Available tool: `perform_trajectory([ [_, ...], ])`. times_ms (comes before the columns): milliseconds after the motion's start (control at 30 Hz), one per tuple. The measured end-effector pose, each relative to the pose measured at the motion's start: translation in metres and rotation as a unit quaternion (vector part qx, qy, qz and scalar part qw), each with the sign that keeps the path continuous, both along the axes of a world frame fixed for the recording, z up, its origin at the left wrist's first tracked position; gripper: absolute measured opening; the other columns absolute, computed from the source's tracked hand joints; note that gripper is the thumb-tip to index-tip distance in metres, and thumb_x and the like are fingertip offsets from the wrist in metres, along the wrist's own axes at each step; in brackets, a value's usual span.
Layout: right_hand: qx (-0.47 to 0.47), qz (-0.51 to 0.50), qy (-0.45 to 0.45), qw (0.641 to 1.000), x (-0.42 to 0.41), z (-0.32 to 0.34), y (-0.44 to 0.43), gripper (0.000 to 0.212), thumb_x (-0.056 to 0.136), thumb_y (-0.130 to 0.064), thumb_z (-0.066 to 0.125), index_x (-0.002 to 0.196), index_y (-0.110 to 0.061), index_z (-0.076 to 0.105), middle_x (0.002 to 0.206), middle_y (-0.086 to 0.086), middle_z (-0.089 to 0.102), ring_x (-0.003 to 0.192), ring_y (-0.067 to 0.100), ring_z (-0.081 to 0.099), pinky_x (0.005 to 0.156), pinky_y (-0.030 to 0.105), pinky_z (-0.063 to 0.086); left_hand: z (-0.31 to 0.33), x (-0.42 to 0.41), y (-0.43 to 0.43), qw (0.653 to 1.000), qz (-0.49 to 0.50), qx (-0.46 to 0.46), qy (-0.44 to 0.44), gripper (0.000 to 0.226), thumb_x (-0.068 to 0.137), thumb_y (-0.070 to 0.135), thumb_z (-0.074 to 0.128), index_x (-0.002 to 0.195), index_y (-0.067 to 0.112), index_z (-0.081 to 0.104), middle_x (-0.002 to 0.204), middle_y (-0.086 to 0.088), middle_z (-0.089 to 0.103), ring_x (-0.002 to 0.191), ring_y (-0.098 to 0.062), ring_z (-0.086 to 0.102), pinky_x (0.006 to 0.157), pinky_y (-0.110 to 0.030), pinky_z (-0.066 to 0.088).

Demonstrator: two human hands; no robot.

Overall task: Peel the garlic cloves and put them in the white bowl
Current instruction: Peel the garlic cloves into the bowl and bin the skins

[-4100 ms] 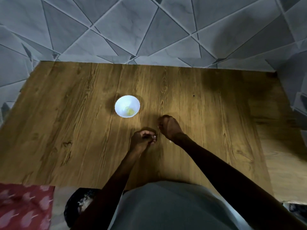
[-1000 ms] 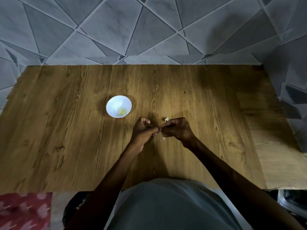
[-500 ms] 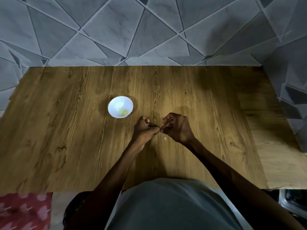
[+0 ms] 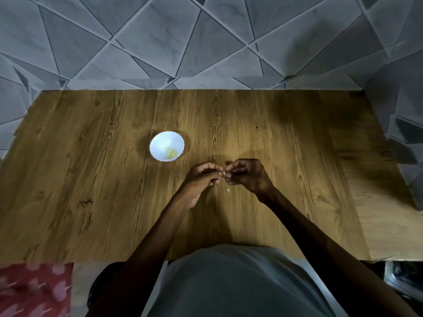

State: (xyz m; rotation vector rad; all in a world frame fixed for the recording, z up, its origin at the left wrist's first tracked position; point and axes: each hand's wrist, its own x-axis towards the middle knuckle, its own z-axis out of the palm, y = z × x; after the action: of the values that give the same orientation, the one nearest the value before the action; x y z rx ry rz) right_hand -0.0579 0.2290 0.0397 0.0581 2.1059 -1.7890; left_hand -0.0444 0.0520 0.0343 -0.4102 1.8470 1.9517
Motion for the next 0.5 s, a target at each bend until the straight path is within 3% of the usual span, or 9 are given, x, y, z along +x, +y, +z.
perform_trajectory([
  [267,-0.013,0.001,-0.019,1.000,-0.0012,-0.0022,0.0010,0.018,0.084,0.000,0.073,0.100,-0.002,0.066,0.089,0.014,0.074,0.079,0.024,0.073,0.069,0.031,0.059,-0.0021,0.0010,0.0013,0.999,0.010,-0.035,0.008,0.012,0.089,0.011,0.068,0.100,0.009,0.072,0.083,-0.008,0.071,0.077,-0.015,0.063,0.077,-0.028,0.053],
  [500,-0.082,0.003,-0.052,0.995,0.0000,-0.0024,0.0037,0.024,0.085,-0.001,0.071,0.108,0.003,0.064,0.099,0.019,0.072,0.093,0.032,0.072,0.082,0.041,0.060,-0.0042,0.0005,0.0022,0.999,0.036,-0.003,-0.008,0.012,0.090,0.009,0.067,0.101,0.009,0.071,0.088,-0.006,0.074,0.081,-0.014,0.068,0.080,-0.026,0.055],
])
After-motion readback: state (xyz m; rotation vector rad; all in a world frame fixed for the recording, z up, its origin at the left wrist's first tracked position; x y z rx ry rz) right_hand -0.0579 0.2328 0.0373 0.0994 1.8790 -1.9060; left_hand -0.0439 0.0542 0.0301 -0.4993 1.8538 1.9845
